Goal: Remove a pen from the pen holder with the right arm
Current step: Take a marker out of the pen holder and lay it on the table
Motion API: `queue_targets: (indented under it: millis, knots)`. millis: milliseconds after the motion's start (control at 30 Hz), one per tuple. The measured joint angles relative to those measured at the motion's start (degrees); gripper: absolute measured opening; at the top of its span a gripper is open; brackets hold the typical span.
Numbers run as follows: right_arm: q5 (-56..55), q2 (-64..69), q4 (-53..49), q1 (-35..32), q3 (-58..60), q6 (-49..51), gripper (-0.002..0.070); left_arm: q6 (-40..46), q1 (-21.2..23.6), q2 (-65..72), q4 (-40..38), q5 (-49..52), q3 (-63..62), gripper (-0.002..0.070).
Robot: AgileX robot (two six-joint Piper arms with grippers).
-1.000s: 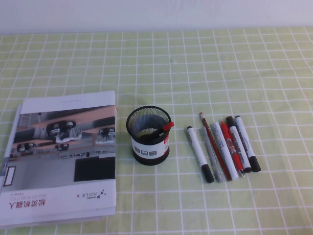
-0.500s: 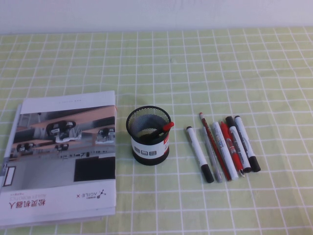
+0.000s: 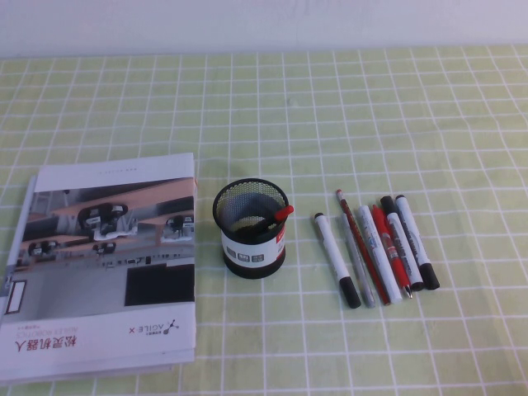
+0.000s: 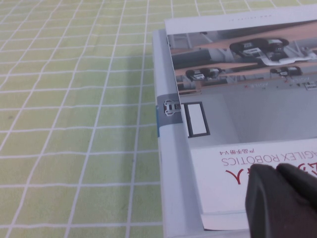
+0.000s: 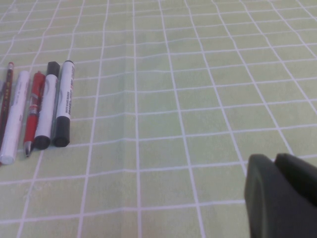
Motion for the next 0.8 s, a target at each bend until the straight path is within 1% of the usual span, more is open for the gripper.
queue_targets:
  millis: [267, 333, 500, 600, 800]
  knots:
    - [-0.4, 0.0, 0.8, 0.0, 0.0, 0.0, -0.0013, 0.0, 0.0, 0.0, 0.0, 0.0, 0.0, -0.0006]
    - [-2.1, 0.0, 5.0, 0.0, 0.0, 0.0, -0.0013, 0.0, 0.0, 0.0, 0.0, 0.0, 0.0, -0.0006]
    - [-8.4, 0.0, 21.3, 0.0, 0.0, 0.0, -0.0013, 0.0, 0.0, 0.0, 0.0, 0.0, 0.0, -0.0006]
    - [-11.2, 0.0, 28.1, 0.0, 0.0, 0.0, -0.0013, 0.0, 0.0, 0.0, 0.0, 0.0, 0.0, -0.0006]
    - [-13.2, 0.0, 34.7, 0.0, 0.0, 0.0, -0.0013, 0.0, 0.0, 0.0, 0.0, 0.0, 0.0, -0.0006]
